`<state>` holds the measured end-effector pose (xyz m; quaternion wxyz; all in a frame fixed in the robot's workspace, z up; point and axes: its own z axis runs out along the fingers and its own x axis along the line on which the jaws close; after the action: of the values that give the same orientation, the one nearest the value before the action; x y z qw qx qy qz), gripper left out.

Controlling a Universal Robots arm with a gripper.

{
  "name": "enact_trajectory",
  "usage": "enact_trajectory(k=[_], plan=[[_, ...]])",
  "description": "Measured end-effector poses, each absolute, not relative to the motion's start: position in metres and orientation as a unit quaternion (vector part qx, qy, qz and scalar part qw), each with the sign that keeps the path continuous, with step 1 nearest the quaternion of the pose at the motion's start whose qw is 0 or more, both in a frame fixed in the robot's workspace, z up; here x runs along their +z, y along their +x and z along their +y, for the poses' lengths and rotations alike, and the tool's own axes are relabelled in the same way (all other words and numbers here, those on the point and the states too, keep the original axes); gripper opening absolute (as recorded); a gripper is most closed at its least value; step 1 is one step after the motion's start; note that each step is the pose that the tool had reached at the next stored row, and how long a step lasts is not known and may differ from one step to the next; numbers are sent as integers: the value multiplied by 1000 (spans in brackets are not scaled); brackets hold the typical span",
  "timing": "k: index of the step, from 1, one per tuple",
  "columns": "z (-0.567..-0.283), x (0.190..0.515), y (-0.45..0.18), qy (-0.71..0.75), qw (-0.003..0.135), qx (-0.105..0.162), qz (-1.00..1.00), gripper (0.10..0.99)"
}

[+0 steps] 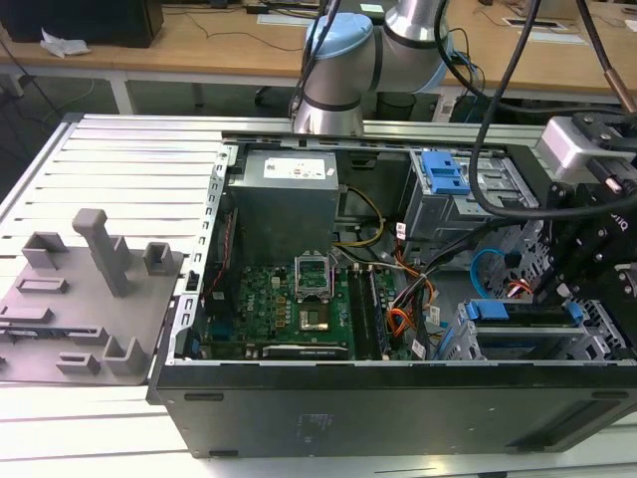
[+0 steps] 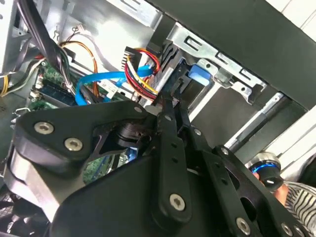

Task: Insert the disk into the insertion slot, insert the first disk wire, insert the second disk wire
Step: 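Insert the first disk wire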

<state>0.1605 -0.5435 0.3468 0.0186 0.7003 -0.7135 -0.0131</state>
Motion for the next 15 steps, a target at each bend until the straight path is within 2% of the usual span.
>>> enact_trajectory(k=[15], plan=[[-545, 341, 165, 700, 19, -13, -714, 169]])
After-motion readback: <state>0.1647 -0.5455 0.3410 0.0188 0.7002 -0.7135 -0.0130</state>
